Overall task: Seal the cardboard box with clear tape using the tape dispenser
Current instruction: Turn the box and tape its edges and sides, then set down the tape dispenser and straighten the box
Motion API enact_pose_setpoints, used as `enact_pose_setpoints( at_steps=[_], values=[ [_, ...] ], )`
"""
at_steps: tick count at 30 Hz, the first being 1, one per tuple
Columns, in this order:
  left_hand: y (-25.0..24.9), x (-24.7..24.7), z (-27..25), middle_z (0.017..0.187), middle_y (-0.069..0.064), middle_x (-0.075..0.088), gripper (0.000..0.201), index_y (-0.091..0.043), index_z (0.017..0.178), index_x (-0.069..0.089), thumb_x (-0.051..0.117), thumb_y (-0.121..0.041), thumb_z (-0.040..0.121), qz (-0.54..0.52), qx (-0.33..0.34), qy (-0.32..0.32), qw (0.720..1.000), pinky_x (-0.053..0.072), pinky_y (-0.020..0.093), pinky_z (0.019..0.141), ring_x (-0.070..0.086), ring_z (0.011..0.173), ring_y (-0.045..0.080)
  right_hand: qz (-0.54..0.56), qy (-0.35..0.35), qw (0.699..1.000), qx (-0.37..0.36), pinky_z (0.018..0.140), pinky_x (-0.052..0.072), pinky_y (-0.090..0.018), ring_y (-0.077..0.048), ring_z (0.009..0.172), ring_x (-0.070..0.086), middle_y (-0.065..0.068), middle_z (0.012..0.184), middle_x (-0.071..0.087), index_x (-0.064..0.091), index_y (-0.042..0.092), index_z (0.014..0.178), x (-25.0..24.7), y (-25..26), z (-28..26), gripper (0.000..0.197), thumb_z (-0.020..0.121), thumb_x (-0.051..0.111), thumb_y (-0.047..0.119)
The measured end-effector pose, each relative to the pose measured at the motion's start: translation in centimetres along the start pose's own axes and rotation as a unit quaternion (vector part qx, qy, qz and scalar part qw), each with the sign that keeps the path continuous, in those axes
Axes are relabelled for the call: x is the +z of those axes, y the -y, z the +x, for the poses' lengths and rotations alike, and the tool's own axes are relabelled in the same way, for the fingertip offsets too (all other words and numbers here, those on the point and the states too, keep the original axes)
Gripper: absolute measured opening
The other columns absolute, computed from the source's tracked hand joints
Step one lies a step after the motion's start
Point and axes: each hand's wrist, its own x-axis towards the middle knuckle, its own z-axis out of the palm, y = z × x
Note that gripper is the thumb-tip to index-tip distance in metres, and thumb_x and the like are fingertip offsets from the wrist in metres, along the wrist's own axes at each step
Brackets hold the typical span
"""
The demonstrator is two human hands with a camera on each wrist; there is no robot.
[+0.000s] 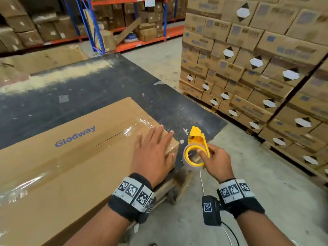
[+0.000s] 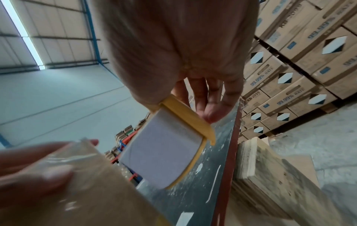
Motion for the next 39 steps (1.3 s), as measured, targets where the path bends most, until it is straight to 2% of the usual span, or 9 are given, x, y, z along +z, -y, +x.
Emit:
enact_pose_setpoints(
  at_steps=[6,12,15,19,22,26,32,35,39],
  values=[
    [-0.4,0.0,0.1,0.171,-0.001,0.025,0.065,-0.037,0.156,0.031,0.04,-0.054,0.094,0.017,-0.008,-0.009,1.0,0.018,0.057,0.126,0.02,0.159,0.02,-0.087,0.088,0.992,-0.022,0.083,0.055,-0.039,-0.034,0.094,0.071,-0.01,0.093,0.08,0.079,0.013,0.096,3.0,0.8,8.2,0.03,0.09,0.066,0.039],
    [-1.2,-0.4,0.0,0.172,-0.004,0.026,0.079,-0.037,0.16,0.026,0.041,-0.055,0.085,0.017,-0.033,-0.002,0.999,0.019,0.055,0.126,0.021,0.16,0.018,-0.106,0.159,0.981,-0.017,0.073,0.041,-0.03,-0.038,0.098,0.068,-0.016,0.097,0.078,0.078,0.012,0.09,4.6,0.2,11.9,0.024,0.092,0.067,0.033],
    [-1.5,-0.7,0.0,0.174,-0.008,0.016,0.089,-0.041,0.163,0.015,0.046,-0.059,0.081,0.001,-0.048,0.011,0.999,0.013,0.052,0.129,0.011,0.161,0.014,-0.105,0.178,0.978,-0.032,0.074,0.045,-0.032,-0.038,0.098,0.069,-0.014,0.096,0.078,0.077,0.012,0.087,5.0,-0.9,12.6,0.023,0.091,0.066,0.032],
    [-2.0,-1.5,-0.6,0.16,-0.008,0.04,0.076,-0.036,0.151,0.046,0.068,-0.054,0.08,-0.154,-0.084,-0.098,0.98,0.035,0.04,0.122,0.034,0.151,0.012,-0.097,0.192,0.976,-0.043,0.078,0.049,-0.035,-0.038,0.105,0.067,-0.013,0.104,0.077,0.077,0.018,0.1,4.5,-1.1,12.8,0.03,0.085,0.066,0.042],
    [-1.7,-2.3,-2.9,0.144,-0.012,0.051,0.058,-0.032,0.137,0.059,0.074,-0.043,0.082,-0.213,-0.134,-0.185,0.95,0.04,0.031,0.115,0.044,0.139,0.005,-0.073,0.142,0.984,-0.083,0.098,0.048,-0.043,-0.036,0.124,0.055,-0.016,0.129,0.06,0.059,0.019,0.139,3.2,-0.5,12.1,0.064,0.083,0.069,0.048],
    [-0.4,-3.1,-8.8,0.139,-0.015,0.051,0.05,-0.036,0.133,0.061,0.067,-0.051,0.086,-0.18,-0.202,-0.211,0.939,0.036,0.034,0.113,0.043,0.137,0.003,0.07,0.078,0.967,-0.233,0.092,0.047,-0.035,-0.024,0.118,0.058,-0.005,0.132,0.053,0.058,0.022,0.136,1.1,2.2,9.4,0.05,0.09,0.069,0.04],
    [4.8,-4.7,-19.5,0.139,-0.01,0.053,0.051,-0.033,0.129,0.064,0.061,-0.058,0.085,-0.062,-0.342,-0.256,0.902,0.038,0.049,0.111,0.045,0.131,0.014,0.063,0.192,0.881,-0.428,0.111,0.04,-0.04,-0.018,0.141,0.043,0.004,0.158,0.038,0.045,0.028,0.149,0.3,6.9,4.7,0.077,0.082,0.066,0.06],
    [7.7,-5.1,-23.5,0.157,-0.003,0.044,0.066,-0.038,0.14,0.057,0.055,-0.07,0.081,-0.008,-0.406,-0.221,0.887,0.029,0.057,0.119,0.034,0.148,0.027,-0.061,0.223,0.86,-0.454,0.115,0.039,-0.047,-0.024,0.149,0.033,0.007,0.17,0.015,0.03,0.036,0.157,0.9,8.0,3.4,0.103,0.07,0.064,0.079],
    [10.3,-4.9,-27.2,0.171,-0.018,0.019,0.082,-0.057,0.152,0.032,0.041,-0.088,0.077,-0.07,-0.436,-0.153,0.884,0.029,0.059,0.123,0.02,0.158,0.018,-0.105,0.256,0.866,-0.416,0.109,0.048,-0.047,-0.023,0.146,0.041,0.021,0.17,0.001,0.023,0.042,0.16,2.2,8.4,2.2,0.115,0.061,0.061,0.087]
  ],
)
